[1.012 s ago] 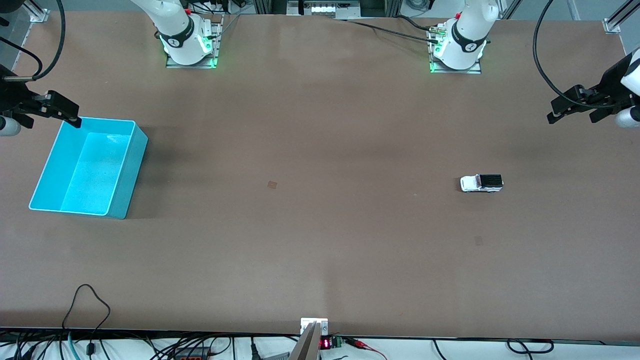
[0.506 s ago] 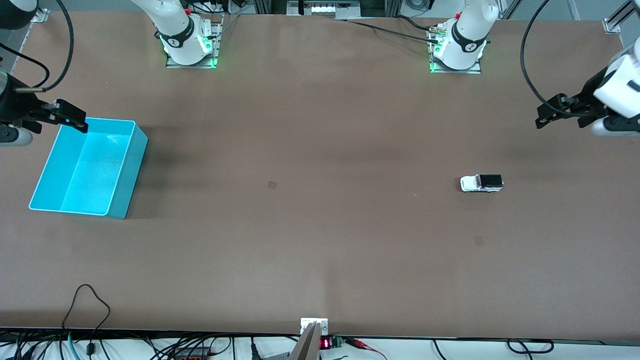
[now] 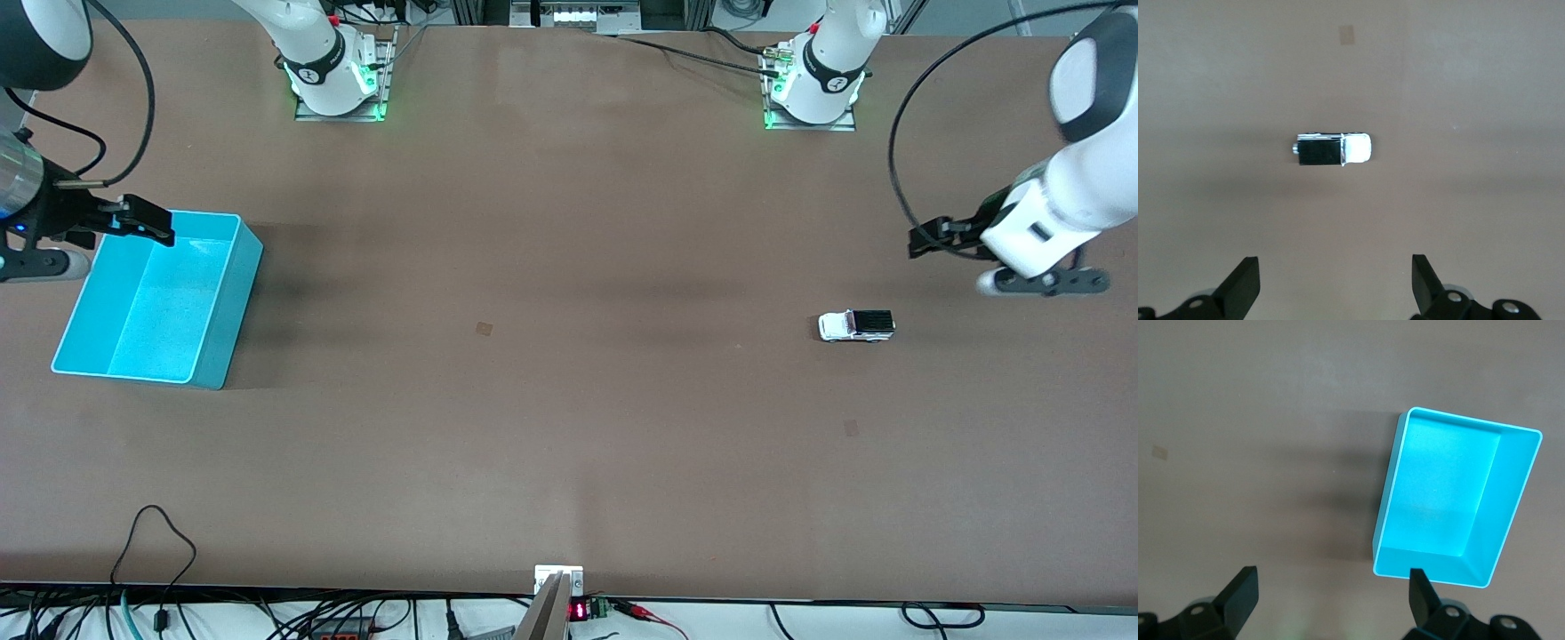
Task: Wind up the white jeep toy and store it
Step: 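Move the left gripper toward the white toy jeep, then lower the open left gripper over the white jeep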
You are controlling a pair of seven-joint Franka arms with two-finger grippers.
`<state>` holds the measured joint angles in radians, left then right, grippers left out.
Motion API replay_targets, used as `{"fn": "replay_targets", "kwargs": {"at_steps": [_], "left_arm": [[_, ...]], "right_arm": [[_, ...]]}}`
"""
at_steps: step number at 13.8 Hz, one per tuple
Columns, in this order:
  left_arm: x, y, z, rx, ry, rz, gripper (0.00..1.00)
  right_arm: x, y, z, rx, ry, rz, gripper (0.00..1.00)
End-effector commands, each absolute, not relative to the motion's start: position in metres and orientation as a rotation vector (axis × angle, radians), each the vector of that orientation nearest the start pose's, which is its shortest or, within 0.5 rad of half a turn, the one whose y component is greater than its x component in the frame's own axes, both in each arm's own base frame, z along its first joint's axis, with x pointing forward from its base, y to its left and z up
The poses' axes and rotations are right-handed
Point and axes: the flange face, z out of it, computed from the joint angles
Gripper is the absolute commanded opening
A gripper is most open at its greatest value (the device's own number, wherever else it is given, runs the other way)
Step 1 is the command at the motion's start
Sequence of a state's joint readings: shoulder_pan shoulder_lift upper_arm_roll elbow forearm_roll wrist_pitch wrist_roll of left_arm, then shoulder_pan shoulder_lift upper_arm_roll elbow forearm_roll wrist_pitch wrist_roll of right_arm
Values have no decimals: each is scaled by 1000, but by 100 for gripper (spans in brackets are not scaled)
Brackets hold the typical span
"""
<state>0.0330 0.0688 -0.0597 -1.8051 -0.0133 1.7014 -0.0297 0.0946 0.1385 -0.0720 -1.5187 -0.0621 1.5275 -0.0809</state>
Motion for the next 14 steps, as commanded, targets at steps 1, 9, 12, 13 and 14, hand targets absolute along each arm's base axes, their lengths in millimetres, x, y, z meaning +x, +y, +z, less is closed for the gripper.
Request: {"fn": "replay_targets", "kwargs": {"at_steps": [1,9,12,13,14], "left_arm": [[571,-24,465,-3125,53,298,100],[567,0,360,-3094,680,413,100],[576,10,332,-2946,1016,414,100],[581,14,325,-2906,1159,380,100],[584,25,318,-2868,1282,353,100]], "right_arm": [[589,8,562,-3199,-312,249,100],[593,2,558,-3191,-610,274,100],[600,3,556,-3144,-939,286,100],[601,2,556,-3141,-969,287,100],[601,2,555,-3139,-972,290,100]]}}
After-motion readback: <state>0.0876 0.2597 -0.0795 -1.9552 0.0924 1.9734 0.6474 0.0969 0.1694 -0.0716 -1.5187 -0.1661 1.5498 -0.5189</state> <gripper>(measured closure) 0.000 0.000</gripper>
